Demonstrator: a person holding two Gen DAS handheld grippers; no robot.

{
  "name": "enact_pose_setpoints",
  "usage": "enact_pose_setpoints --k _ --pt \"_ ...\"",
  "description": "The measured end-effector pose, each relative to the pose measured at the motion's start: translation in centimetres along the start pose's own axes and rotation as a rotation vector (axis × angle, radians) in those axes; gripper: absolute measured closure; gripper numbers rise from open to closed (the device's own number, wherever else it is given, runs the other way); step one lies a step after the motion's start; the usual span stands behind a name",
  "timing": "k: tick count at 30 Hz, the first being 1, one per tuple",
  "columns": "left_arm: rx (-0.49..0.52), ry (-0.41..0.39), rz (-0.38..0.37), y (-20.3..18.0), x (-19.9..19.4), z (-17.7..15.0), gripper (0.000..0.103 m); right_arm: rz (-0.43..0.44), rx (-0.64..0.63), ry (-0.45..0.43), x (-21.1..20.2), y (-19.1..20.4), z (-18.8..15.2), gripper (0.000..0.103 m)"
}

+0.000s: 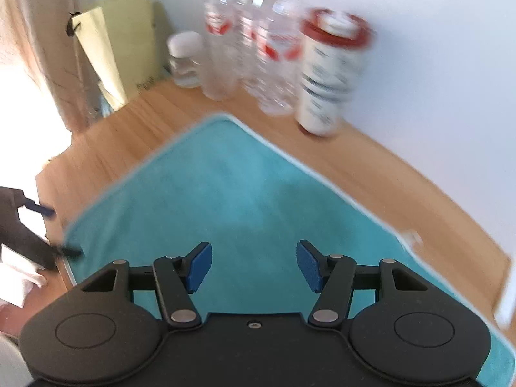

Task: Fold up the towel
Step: 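Grasp the piped towel edge with the left gripper while right approaches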

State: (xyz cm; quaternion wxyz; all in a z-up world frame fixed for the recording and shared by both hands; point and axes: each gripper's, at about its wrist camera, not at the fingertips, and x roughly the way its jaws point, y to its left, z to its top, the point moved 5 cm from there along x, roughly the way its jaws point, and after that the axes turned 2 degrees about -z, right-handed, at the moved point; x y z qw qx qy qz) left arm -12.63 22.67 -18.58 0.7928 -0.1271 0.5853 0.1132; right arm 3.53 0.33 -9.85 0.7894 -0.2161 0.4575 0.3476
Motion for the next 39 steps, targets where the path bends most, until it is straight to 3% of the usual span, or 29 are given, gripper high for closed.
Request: enact_pose_setpoints --k 6,11,14,17,20,22,26,27,35,38,39 --pt "-0.029 -0.020 -0.031 0.3 0.1 0.4 0.002 -0.024 -0.177 0.004 5.9 4.3 6.5 0.039" --pt "-0.081 -0.022 -0.071 0.8 0.3 0.4 0.006 0.044 -0.142 0.048 10.7 5.6 10.8 0.041" --pt "-0.117 -0.030 -0.102 0.8 0.1 0.2 0.010 0.050 -0.162 0.042 12.0 5.9 12.2 0.041" --pt "-0.103 -0.026 -0.143 0.2 -0.2 0.3 0.023 0.060 -0.222 0.094 13.7 6.1 13.0 0.039" --pt "-0.061 -0.013 -0.132 -0.3 -0.2 0.6 0.025 0.057 -0.271 0.122 15.2 5.7 13.3 0.039" --pt "-0.077 -0.002 -0.152 -0.2 -0.1 0.9 0.025 0.110 -0.280 0.140 15.8 5.7 13.6 0.039" --pt "-0.107 0.010 -0.189 0.5 0.0 1.4 0.036 0.093 -0.370 0.180 17.4 5.9 13.7 0.039" --pt "-0.098 0.018 -0.193 0.5 0.0 1.5 0.045 0.085 -0.398 0.216 18.2 5.9 13.7 0.039" --pt "-0.089 0.050 -0.234 0.1 0.2 1.9 0.072 0.144 -0.486 0.255 19.9 5.8 14.1 0.038" --pt "-0.063 0.070 -0.204 0.1 0.3 2.0 0.091 0.175 -0.487 0.272 20.3 6.1 14.3 0.039" --pt "-0.046 0.076 -0.189 0.0 0.4 2.1 0.093 0.186 -0.492 0.273 20.5 6.3 14.3 0.044"
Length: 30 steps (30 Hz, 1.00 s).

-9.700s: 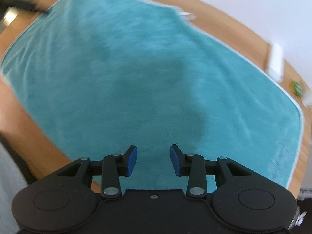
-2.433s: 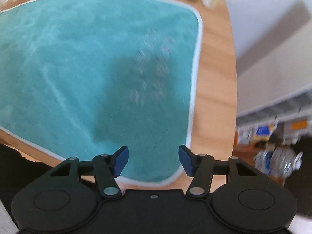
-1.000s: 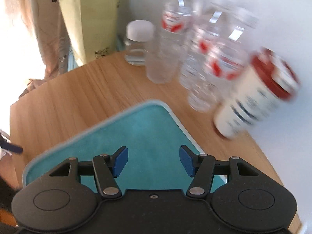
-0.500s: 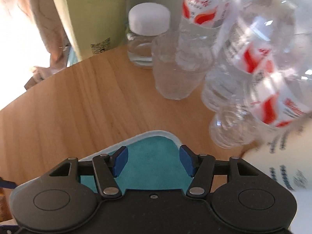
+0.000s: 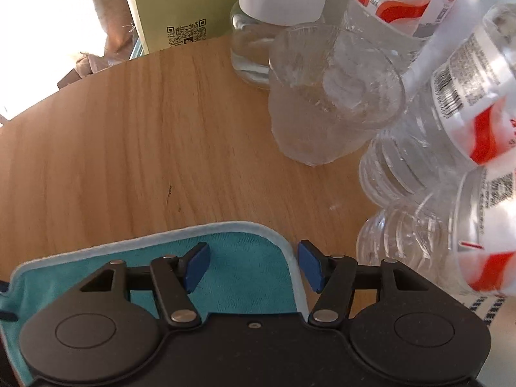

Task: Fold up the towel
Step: 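Grasp the piped towel edge with the left gripper while right approaches, then lift the towel edge with the left gripper while right grasps another edge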

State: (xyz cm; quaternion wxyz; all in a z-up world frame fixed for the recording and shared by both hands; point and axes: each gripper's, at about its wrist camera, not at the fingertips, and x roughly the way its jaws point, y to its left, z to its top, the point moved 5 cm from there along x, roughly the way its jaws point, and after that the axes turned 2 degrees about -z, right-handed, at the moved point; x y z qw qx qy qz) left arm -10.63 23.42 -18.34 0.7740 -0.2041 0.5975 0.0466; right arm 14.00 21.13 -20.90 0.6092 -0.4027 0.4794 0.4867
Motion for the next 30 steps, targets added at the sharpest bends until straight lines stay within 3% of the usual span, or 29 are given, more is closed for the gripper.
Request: enact_pose_setpoints --k 1,3,5,14,21,30 --pt "0.009 0.002 0.003 0.0 0.0 0.1 0.093 0.030 0.007 0.004 0.1 0.1 0.2 0.049" --pt "0.005 0.000 -0.010 0.3 0.0 0.3 0.094 0.078 0.021 0.005 0.1 0.2 0.8 0.084" --pt "0.015 -0.007 -0.008 0.5 -0.1 0.5 0.095 0.087 0.006 0.018 0.3 0.8 1.6 0.092" --pt "-0.002 -0.032 0.041 3.5 -1.3 0.2 0.096 0.093 0.038 -0.010 1.0 2.2 5.0 0.095" --pt "-0.078 -0.049 0.090 7.2 -3.2 -0.3 0.096 0.106 0.037 -0.108 -0.6 3.4 8.2 0.095" --pt "-0.069 -0.109 0.042 5.3 -5.8 0.1 0.096 0.072 0.029 -0.202 -5.2 1.9 6.3 0.095"
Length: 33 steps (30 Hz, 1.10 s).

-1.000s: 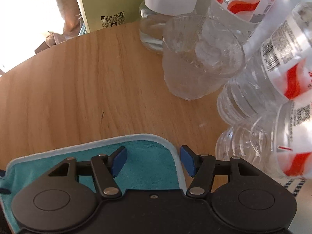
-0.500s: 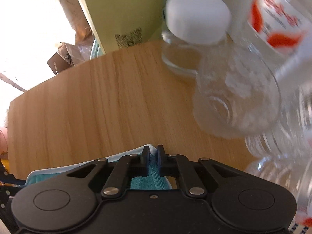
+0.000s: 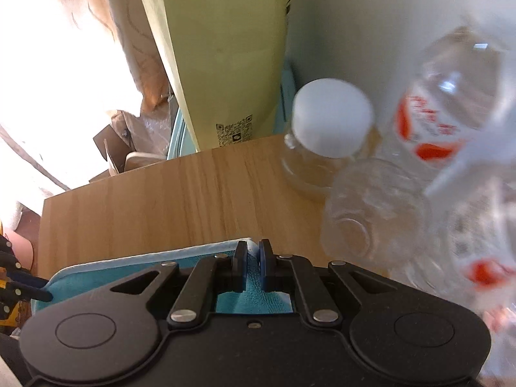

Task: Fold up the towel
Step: 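Lift the towel edge with the left gripper while right grasps another edge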

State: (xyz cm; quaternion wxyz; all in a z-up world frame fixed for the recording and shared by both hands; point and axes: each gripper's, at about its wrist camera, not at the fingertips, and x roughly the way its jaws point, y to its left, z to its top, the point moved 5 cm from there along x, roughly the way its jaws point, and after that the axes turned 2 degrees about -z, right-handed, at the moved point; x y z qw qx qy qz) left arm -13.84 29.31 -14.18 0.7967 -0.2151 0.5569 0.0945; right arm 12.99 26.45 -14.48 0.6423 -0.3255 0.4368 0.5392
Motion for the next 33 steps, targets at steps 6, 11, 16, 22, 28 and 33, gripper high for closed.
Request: enact_pose_setpoints --k 6,11,16,22,28,33 --pt "0.051 -0.042 -0.062 -3.2 -1.8 0.4 0.096 -0.046 0.054 -0.060 -4.1 -1.0 -3.7 0.096" --pt "0.114 -0.073 -0.120 -7.6 -3.3 0.0 0.096 -0.077 0.171 -0.155 -8.1 -2.6 -8.2 0.095" --pt "0.180 -0.090 -0.167 -13.2 -4.2 -1.4 0.096 -0.090 0.260 -0.221 -11.1 -3.5 -12.7 0.095" --pt "0.214 -0.091 -0.201 -20.6 -4.0 -4.2 0.096 -0.084 0.323 -0.269 -15.1 -5.3 -19.2 0.095" --pt "0.183 -0.064 -0.282 -29.0 -1.9 -7.3 0.096 -0.097 0.367 -0.314 -20.2 -7.8 -26.8 0.095" --pt "0.241 -0.032 -0.293 -36.4 0.4 -10.0 0.096 -0.099 0.415 -0.336 -22.9 -9.4 -33.1 0.095"
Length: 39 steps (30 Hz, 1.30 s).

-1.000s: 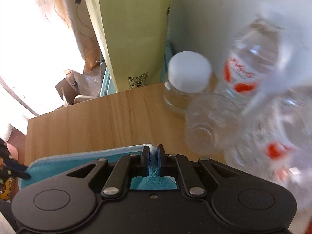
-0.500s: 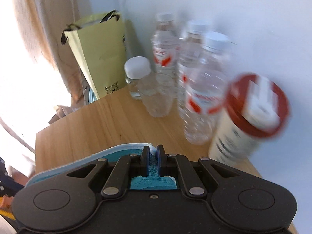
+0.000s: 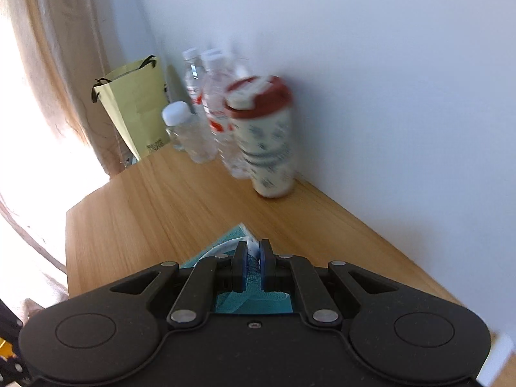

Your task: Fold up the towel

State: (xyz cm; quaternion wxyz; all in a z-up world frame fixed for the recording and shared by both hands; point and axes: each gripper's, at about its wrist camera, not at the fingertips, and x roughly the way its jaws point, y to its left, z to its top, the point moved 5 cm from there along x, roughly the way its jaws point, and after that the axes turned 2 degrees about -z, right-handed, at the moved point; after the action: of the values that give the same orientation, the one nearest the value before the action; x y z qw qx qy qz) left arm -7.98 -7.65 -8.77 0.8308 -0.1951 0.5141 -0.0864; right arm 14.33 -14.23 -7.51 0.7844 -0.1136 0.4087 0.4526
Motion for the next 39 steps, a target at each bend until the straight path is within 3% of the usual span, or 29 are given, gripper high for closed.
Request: enact_pose_setpoints --k 9,16,22,26,29,31,33,35,36,38,39 --pt "0.078 0.039 -0.019 -8.7 5.3 -2.0 0.096 -0.030 0.048 -0.028 -5.4 -5.2 -6.6 0.095" --pt "0.084 0.094 -0.004 -11.7 7.8 -2.7 0.096 -0.043 0.068 -0.053 -7.7 -8.0 -9.6 0.095" --pt "0.153 0.105 -0.069 -14.8 8.7 -2.9 0.096 -0.041 0.075 -0.052 -8.5 -9.4 -10.8 0.095" --pt "0.176 0.135 -0.039 -15.4 10.2 -2.8 0.096 -0.039 0.091 -0.054 -8.9 -10.0 -11.6 0.095" --pt "0.176 0.147 0.001 -14.8 10.8 -2.9 0.095 -0.111 0.067 -0.033 -8.4 -10.5 -12.8 0.093" --pt "0.173 0.160 0.051 -13.9 11.6 -3.0 0.092 -0.120 0.087 -0.029 -8.0 -10.8 -13.4 0.088" --pt "0.166 0.189 0.078 -13.2 12.8 -3.0 0.088 -0.124 0.113 -0.010 -7.7 -11.2 -14.1 0.077" --pt "0.181 0.204 0.100 -13.2 13.5 -3.3 0.084 -0.123 0.135 -0.002 -7.6 -11.4 -14.4 0.077" --pt "0.196 0.212 0.096 -13.4 13.9 -3.5 0.070 -0.116 0.150 0.002 -7.8 -11.7 -14.6 0.069" --pt "0.232 0.220 0.092 -14.0 14.6 -3.9 0.052 -0.112 0.172 0.013 -8.2 -12.2 -15.1 0.054" --pt "0.254 0.220 0.105 -14.2 14.8 -4.0 0.052 -0.124 0.211 0.035 -8.1 -13.0 -15.3 0.054"
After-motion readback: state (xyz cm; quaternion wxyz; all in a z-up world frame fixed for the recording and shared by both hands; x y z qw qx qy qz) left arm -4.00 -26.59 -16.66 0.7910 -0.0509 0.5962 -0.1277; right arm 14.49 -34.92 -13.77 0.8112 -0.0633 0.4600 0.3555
